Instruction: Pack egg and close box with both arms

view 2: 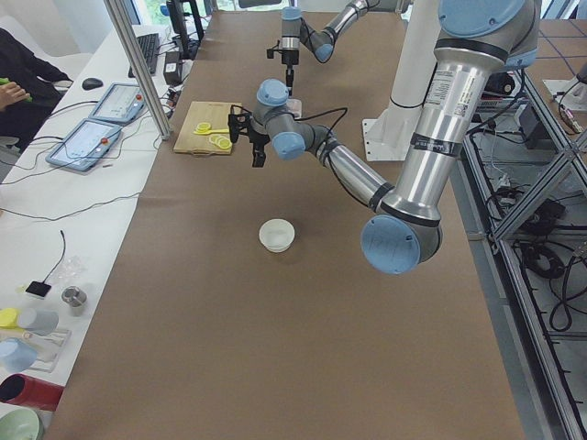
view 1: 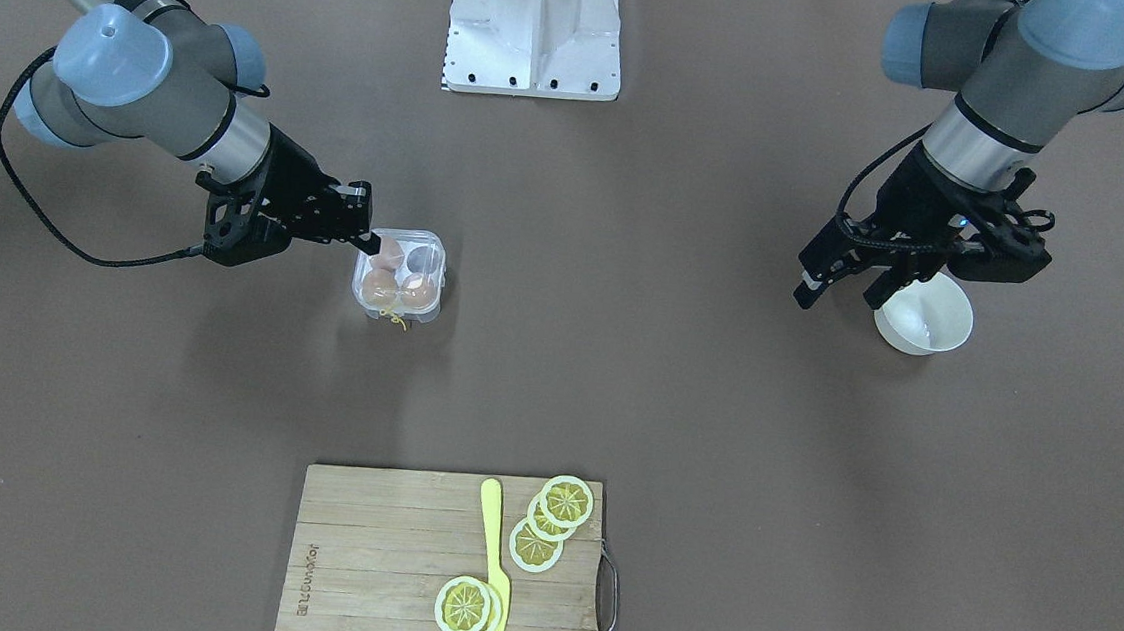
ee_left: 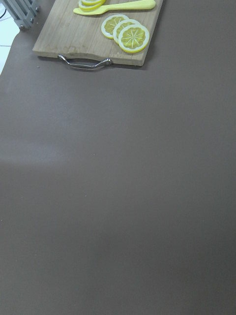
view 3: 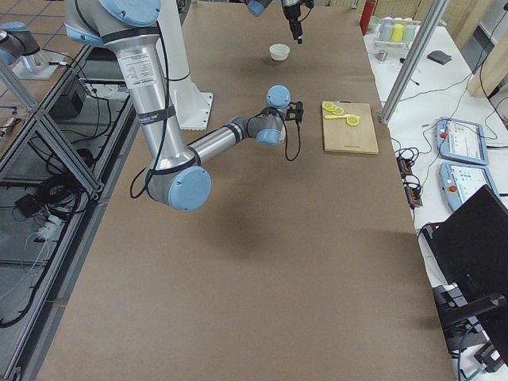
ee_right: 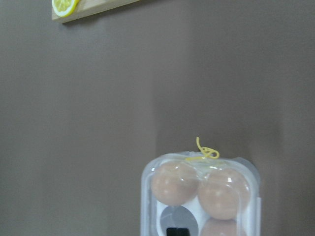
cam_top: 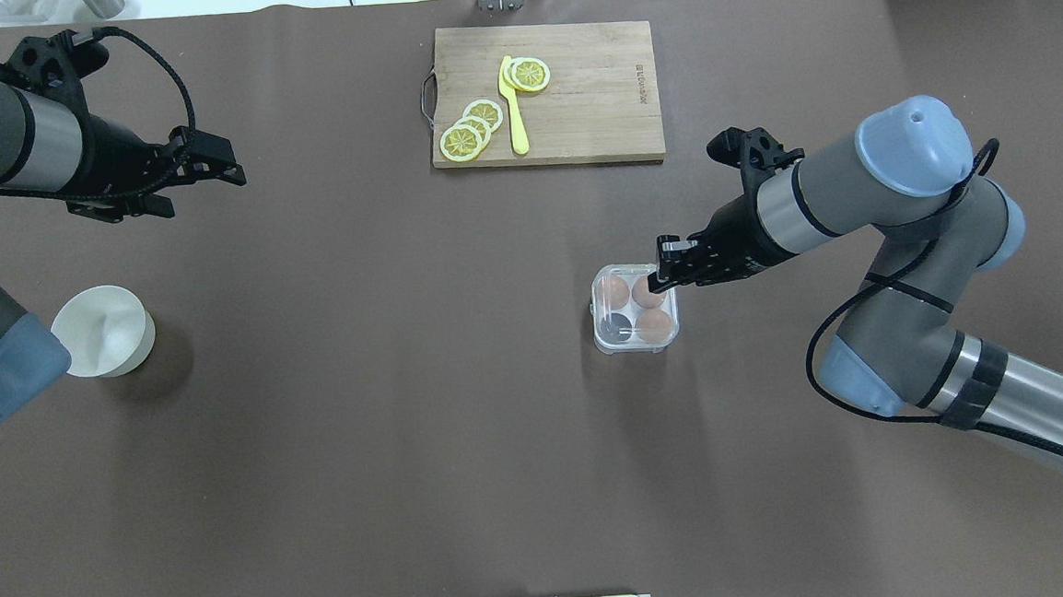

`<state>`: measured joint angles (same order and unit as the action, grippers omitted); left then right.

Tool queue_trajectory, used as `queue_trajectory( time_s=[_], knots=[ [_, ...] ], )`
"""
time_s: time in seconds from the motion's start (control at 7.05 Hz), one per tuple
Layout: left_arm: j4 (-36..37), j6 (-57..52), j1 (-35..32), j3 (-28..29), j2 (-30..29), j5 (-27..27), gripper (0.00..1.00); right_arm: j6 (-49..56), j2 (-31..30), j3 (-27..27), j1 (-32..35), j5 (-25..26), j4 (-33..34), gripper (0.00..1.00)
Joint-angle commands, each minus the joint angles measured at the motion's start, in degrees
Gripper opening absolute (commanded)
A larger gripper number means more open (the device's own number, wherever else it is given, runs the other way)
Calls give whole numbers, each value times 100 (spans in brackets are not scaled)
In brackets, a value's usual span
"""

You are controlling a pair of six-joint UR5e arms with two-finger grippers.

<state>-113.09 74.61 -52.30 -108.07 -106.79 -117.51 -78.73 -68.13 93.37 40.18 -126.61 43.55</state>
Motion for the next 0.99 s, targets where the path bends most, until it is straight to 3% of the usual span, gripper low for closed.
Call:
queue_trajectory(
  time_s=[0.0, 0.14, 0.43, 0.57, 0.85],
  knots=[
    [-38, 1, -8, -21, -9, -8, 98, -961, 412, 6, -63, 102, 222, 0],
    [-38, -8, -26, -74, 0, -26, 98, -1213, 484, 119, 50, 110, 250, 0],
    [-12, -34, -306, -153, 9, -69, 98, -1190, 240, 567, 488, 391, 1002, 0],
    [-3, -269, -681, -153, 148, -470, 98, -841, 178, 586, 899, 305, 1432, 0],
    [6, -2196, -1394, -206, 831, -790, 98, 719, -304, 560, 1804, -448, 2014, 0]
  ],
)
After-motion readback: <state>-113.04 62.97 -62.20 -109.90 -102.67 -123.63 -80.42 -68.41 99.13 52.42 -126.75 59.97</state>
